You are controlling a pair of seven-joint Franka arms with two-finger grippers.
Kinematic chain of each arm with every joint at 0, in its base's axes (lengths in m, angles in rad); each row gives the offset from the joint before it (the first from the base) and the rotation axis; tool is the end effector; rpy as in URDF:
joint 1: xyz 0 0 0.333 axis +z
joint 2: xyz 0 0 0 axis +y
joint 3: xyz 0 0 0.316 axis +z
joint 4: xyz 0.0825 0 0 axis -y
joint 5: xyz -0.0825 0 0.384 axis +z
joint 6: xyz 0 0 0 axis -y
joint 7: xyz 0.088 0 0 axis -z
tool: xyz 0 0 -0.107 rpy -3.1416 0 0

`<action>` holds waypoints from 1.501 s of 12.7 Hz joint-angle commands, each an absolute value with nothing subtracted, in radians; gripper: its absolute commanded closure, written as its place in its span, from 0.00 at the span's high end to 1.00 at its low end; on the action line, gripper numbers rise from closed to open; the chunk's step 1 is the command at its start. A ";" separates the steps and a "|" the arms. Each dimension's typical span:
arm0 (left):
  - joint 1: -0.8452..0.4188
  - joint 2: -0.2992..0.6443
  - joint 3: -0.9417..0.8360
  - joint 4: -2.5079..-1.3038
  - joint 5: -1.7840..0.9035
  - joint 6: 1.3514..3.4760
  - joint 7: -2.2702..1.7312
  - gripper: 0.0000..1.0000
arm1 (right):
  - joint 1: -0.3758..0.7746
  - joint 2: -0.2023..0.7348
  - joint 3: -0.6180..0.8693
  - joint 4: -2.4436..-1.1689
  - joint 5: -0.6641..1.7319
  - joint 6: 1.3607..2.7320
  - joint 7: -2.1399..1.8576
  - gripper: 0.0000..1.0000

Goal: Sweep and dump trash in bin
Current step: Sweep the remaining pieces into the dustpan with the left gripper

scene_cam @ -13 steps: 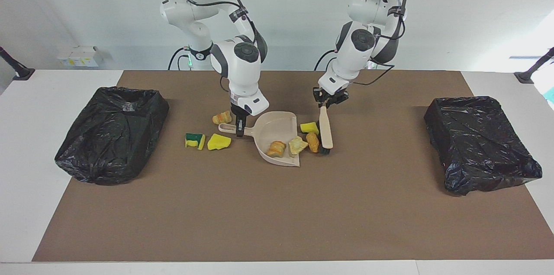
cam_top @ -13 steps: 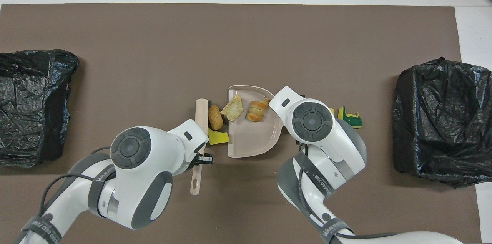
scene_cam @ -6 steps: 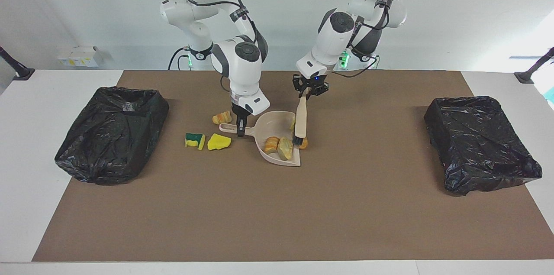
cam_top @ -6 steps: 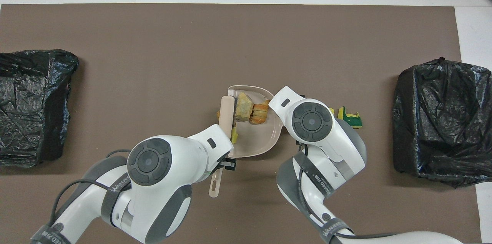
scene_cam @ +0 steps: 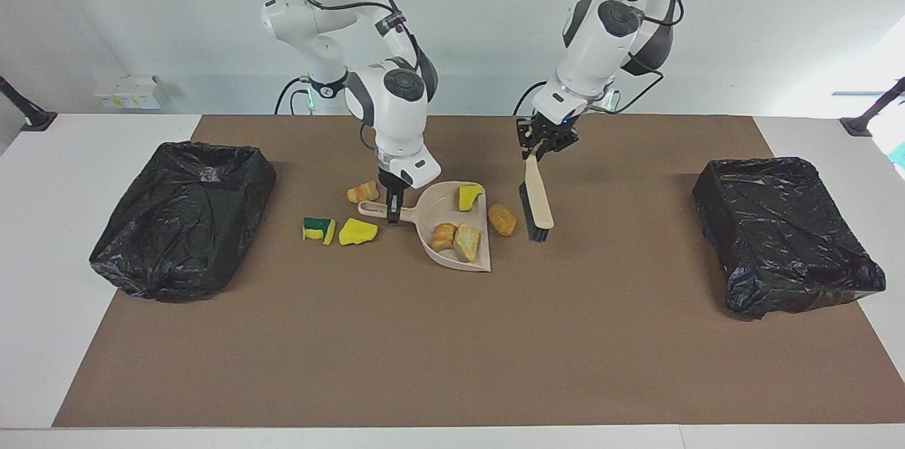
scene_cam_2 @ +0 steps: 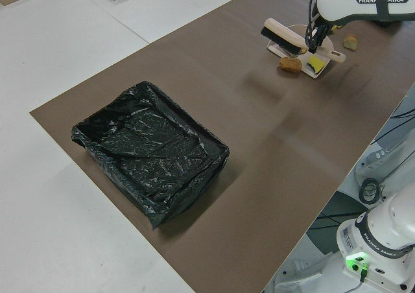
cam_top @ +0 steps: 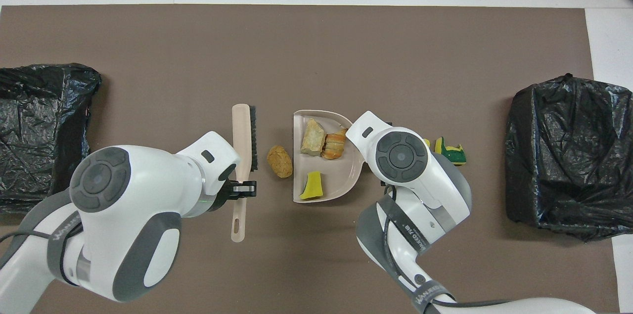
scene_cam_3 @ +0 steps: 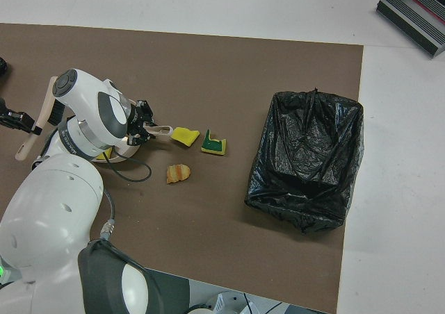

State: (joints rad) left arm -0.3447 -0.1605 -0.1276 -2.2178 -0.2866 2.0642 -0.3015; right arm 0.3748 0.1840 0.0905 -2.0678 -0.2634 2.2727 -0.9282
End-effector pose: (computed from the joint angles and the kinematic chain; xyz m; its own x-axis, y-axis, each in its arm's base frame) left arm 0.4368 -0.2415 0.4461 0.9962 -0.0420 -0.0767 -0.0244 -0.9758 0.2172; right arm 0.5217 0.2534 0.3468 0.0191 0.9892 -0.1450 0.9931 -0.0020 0.1174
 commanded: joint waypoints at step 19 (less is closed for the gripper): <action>-0.519 -0.124 -0.132 -2.226 -0.290 2.125 -0.275 0.00 | 0.362 0.199 0.095 -2.071 -0.284 2.283 -0.891 0.00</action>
State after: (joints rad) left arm -0.5695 -0.0961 -0.1347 -2.2763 -0.2867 2.2028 -0.2710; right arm 0.3732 0.1854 0.0905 -2.0679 -0.2633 2.2727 -0.9272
